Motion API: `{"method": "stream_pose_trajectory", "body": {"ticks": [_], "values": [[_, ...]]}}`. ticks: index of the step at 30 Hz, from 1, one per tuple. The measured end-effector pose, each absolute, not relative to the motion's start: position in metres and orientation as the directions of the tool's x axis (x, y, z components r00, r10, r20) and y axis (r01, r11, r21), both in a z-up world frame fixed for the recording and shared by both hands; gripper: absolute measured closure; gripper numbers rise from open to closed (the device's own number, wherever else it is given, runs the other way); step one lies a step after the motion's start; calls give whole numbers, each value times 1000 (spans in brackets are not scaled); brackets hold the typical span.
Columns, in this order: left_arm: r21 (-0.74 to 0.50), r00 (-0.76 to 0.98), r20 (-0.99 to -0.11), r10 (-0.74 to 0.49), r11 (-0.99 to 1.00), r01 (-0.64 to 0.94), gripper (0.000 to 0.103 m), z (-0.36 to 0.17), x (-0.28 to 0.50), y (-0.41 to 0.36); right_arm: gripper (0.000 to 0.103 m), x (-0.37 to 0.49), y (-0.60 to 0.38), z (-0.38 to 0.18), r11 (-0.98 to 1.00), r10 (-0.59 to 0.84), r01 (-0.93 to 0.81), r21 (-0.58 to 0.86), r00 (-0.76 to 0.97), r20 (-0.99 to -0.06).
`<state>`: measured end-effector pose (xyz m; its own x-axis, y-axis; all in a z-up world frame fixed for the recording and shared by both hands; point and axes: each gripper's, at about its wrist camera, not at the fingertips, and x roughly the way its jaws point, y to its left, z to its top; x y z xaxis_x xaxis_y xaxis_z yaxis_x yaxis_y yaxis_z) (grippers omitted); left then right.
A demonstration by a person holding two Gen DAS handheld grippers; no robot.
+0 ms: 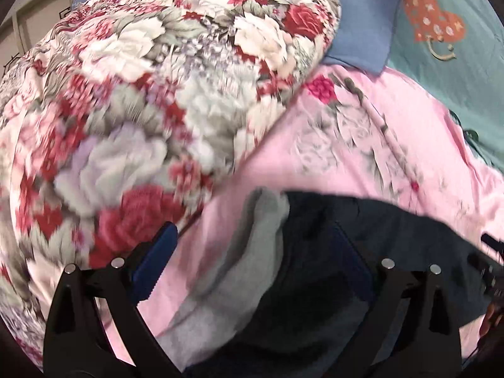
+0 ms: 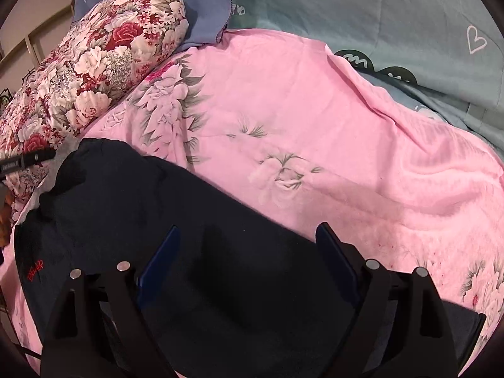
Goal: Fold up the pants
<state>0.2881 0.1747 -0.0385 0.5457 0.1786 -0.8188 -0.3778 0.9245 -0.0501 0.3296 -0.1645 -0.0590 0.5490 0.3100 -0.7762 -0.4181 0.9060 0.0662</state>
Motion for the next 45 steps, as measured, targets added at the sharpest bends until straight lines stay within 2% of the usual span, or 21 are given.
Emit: {"method": "stream_pose_trajectory", "body": {"ticks": [2, 4, 5, 9, 11, 13, 17, 18, 20, 21, 22, 23, 25, 28, 30, 37, 42, 45], "values": [[2, 474, -855, 211, 915, -404, 8, -48, 304, 179, 15, 333, -166, -60, 909, 291, -414, 47, 550, -783], [-13, 431, -883, 184, 910, -415, 11, -59, 318, 184, 15, 335, -167, -60, 914, 276, -405, 35, 555, -785], [-20, 425, -888, 177, 907, -421, 17, -61, 321, 184, 15, 336, -168, -60, 916, 269, -400, 30, 558, -785], [-25, 395, -907, 147, 916, -400, 21, -76, 335, 179, 15, 337, -168, -57, 909, 289, -416, 42, 552, -782], [-87, 383, -921, 76, 916, -391, 37, -86, 340, 183, 15, 340, -161, -59, 903, 246, -429, -18, 552, -797], [-119, 396, -917, 52, 910, -397, 41, -87, 340, 187, 15, 344, -156, -61, 894, 218, -443, -60, 548, -807], [-145, 411, -911, 31, 910, -389, 63, -84, 343, 187, 16, 357, -146, -68, 878, 232, -477, -46, 506, -830], [-149, 413, -910, 26, 910, -387, 66, -83, 344, 187, 21, 359, -142, -71, 872, 232, -488, -45, 493, -839], [-163, 413, -911, 13, 908, -387, 78, -79, 343, 185, 57, 360, -134, -78, 855, 234, -517, -46, 463, -855], [-161, 417, -909, 18, 908, -388, 79, -73, 344, 185, 65, 358, -131, -79, 850, 258, -527, -26, 457, -851], [-158, 423, -906, 22, 909, -385, 81, -68, 342, 185, 84, 356, -129, -77, 848, 273, -529, -8, 450, -850], [-154, 429, -903, 26, 912, -381, 83, -66, 341, 183, 95, 353, -127, -75, 849, 270, -528, -12, 452, -850], [-174, 459, -888, 10, 918, -357, 86, -50, 325, 180, 97, 345, -126, -68, 857, 258, -515, -31, 478, -839], [-190, 502, -865, -4, 928, -321, 87, -27, 303, 175, 98, 324, -141, -45, 860, 332, -507, 51, 482, -811], [-202, 537, -843, -16, 935, -290, 93, -9, 282, 172, 98, 304, -152, -28, 851, 389, -513, 113, 471, -792], [-243, 617, -785, -64, 947, -212, 92, 25, 198, 175, 98, 199, -179, -3, 821, 488, -536, 197, 477, -731], [-204, 636, -771, -32, 959, -199, 88, 22, 141, 174, 98, 124, -168, -21, 781, 536, -576, 243, 416, -735], [-143, 615, -787, 47, 956, -255, 75, 7, 115, 183, 98, 95, -155, -43, 754, 547, -600, 266, 351, -760]]}}
